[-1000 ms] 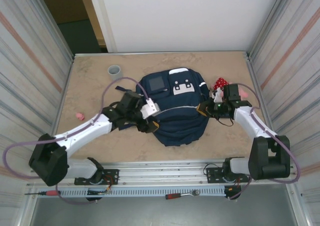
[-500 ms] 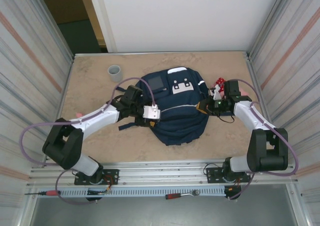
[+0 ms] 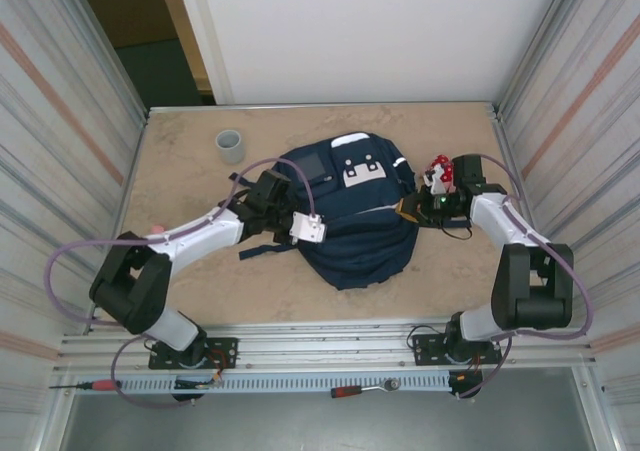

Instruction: Pack the student bag

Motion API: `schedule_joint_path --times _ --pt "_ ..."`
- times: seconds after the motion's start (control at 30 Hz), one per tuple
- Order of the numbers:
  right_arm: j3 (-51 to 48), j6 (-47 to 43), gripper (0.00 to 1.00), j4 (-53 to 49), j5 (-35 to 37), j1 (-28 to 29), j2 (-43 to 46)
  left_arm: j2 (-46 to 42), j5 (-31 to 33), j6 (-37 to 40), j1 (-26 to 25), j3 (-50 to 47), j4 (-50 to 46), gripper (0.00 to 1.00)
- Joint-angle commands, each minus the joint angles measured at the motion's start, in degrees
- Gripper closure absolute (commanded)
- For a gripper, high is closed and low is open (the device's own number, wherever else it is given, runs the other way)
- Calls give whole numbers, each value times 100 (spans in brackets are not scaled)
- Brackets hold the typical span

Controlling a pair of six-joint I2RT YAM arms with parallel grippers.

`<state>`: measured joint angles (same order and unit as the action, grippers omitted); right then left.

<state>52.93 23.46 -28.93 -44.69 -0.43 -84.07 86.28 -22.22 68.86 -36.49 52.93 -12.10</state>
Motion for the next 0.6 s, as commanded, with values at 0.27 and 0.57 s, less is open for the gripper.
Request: schedule_joint_path --times 0.27,0.57 --pt "497 -129 61 496 540 -69 3 -532 -117 -2164 -482 -282 15 100" --pt "134 -11 52 -828 3340 1460 2312 -323 -576 -3196 -482 41 -90 100"
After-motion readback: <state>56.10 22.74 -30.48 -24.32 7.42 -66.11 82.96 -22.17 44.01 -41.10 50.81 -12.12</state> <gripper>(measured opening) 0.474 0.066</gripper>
